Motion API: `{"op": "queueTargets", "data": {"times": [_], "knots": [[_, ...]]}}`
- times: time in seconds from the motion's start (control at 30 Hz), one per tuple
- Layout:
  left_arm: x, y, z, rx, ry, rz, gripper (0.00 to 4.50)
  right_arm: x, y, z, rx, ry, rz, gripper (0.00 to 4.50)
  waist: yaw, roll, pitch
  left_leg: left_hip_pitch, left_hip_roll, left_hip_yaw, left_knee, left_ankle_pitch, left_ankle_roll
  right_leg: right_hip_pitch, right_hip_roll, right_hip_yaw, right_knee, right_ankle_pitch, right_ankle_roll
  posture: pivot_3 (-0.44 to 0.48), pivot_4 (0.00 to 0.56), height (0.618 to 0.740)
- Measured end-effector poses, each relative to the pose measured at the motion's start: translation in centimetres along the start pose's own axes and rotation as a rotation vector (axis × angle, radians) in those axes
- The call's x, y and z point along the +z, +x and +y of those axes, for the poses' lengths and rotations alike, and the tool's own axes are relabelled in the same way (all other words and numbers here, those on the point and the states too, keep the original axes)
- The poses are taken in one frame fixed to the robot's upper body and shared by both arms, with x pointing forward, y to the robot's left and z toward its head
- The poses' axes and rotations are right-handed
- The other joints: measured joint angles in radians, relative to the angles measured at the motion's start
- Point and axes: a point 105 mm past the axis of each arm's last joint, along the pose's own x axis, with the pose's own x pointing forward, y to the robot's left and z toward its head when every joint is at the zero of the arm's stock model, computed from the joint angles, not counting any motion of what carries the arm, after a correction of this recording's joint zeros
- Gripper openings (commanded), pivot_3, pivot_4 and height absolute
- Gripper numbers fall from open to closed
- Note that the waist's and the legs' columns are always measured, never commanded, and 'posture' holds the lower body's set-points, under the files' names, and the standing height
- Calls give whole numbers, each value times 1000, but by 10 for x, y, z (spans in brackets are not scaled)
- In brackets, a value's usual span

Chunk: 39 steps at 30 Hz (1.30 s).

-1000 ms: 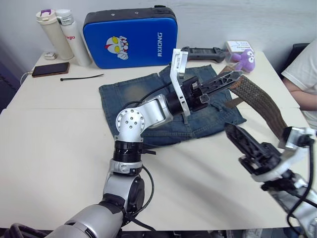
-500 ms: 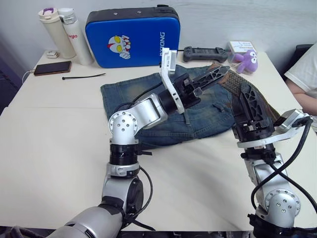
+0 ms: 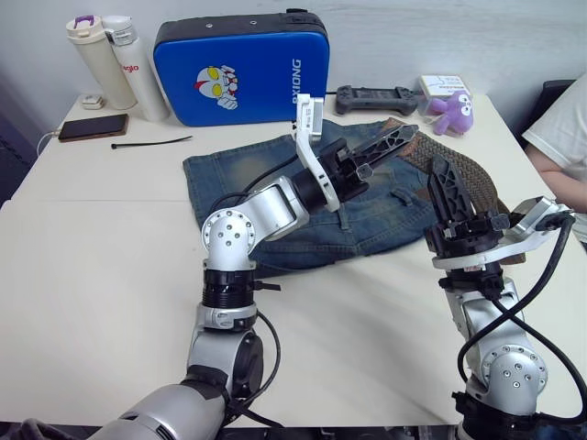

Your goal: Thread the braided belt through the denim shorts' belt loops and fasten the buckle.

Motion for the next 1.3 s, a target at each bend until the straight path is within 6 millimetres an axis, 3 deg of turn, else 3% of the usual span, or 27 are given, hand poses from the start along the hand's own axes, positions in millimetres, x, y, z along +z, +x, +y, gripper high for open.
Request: {"op": "queueTargets", "data": {"times": [0.07, 0.1, 0.13, 0.17, 0.3, 0.37, 0.47, 0.6, 0.77, 0.97, 1.2, 1.3], "knots": [[2, -1, 2, 14, 10, -4, 985, 0, 1, -1, -2, 0, 0, 0, 0, 0, 0, 0, 0, 0, 0, 0, 0, 0, 0, 0, 0, 0, 0, 0, 150, 739], [2, -1, 4, 23, 15, -5, 1172, 0, 2, -2, -6, -2, 2, 0, 0, 0, 0, 0, 0, 0, 0, 0, 0, 0, 0, 0, 0, 0, 0, 0, 150, 739], [2, -4, 10, 61, 45, 14, 1682, 6, 2, -6, -23, -16, -15, 0, 0, 0, 0, 0, 0, 0, 0, 0, 0, 0, 0, 0, 0, 0, 0, 0, 150, 739], [3, -14, 23, 141, 125, 69, 1991, 24, 0, -11, -52, -79, -55, 0, -1, 0, 0, 0, 0, 0, 0, 0, 0, 0, 0, 0, 0, 0, 0, 0, 150, 739], [11, -37, 43, 245, 339, 181, 3718, 46, -4, -13, -93, -267, 2, 0, -9, 0, 0, 0, 0, 0, -2, 0, 0, -1, 0, 0, 0, 0, 0, 0, 150, 739], [3, -44, 52, 269, 477, 299, 4432, 61, -6, -16, -129, -353, 11, 0, -11, 1, 0, 0, 0, 0, -2, 0, 0, -1, 0, 0, 0, 0, -1, 0, 150, 739], [-21, -42, 63, 247, 676, 477, 4432, 78, -5, -20, -184, -475, 50, 0, -1, 1, 0, -1, -1, 0, -3, 0, 0, -1, -1, 0, -3, 0, -1, 0, 150, 739], [-62, -30, 83, 172, 967, 709, 4432, 78, -3, -21, -212, -629, 172, 0, 10, 1, 0, -1, -1, 0, -3, 0, 1, -1, -1, 1, -4, 0, -1, 0, 150, 739], [-104, -10, 109, 126, 1047, 796, 4432, 85, -8, -28, -285, -770, 299, 0, 13, 1, 0, -3, -1, 1, -3, -1, 5, -1, -1, 0, -4, 0, -1, 0, 150, 739], [-112, 1, 133, 189, 1149, 799, 4432, 84, -22, -31, -344, -799, 317, 0, 10, 1, 0, -3, -1, 2, -3, -2, 6, -2, -1, 0, -3, 0, 0, 0, 150, 739], [-120, 3, 151, 226, 1234, 854, 4432, 81, -19, -21, -347, -812, 264, 0, 13, 1, 0, -3, -1, 1, -2, -2, 6, -2, -1, 0, -3, 0, 0, 0, 150, 739], [-123, -1, 156, 225, 1207, 871, 3477, 76, -18, -15, -332, -769, 225, 0, 13, 0, 0, 0, -1, 1, -2, -2, 7, 2, -1, 0, -4, 0, 0, 0, 150, 739]]}}
